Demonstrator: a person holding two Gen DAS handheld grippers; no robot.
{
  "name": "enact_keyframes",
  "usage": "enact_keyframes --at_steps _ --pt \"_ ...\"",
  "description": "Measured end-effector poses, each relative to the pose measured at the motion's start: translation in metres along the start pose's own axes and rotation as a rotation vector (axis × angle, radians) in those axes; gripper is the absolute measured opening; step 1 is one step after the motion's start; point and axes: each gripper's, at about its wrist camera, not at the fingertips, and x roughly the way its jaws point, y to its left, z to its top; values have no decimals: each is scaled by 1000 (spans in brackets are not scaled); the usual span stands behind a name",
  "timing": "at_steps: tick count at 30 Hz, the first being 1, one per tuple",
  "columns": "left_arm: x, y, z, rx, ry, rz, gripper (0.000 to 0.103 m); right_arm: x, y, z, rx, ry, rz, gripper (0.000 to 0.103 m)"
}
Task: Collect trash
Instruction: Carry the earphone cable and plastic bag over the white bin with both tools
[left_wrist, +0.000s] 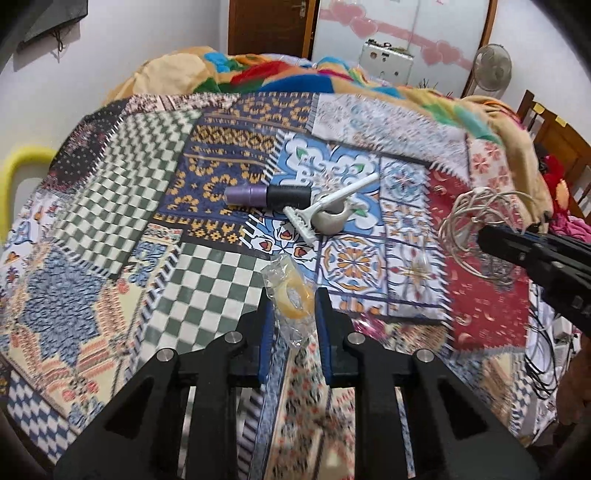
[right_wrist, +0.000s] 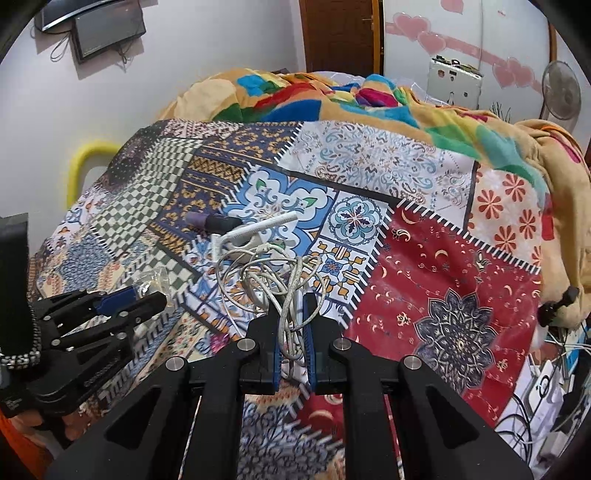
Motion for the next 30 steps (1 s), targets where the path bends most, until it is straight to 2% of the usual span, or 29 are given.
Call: enact_keyframes --at_steps 10,15,23,30 --pt "-108 -5 -13 19 -105 38 20 -67 27 -1 -27 -56 23 9" --pt "-156 -4 -25 -2 -152 45 20 -108 46 -4 -50 -99 30 9" --pt "-233 9 -57 -39 -220 79 20 -164 85 -16 -80 -149 69 9" --pt "-291 35 -97 -124 -272 134 20 -197 127 -32 -143 -180 133 9"
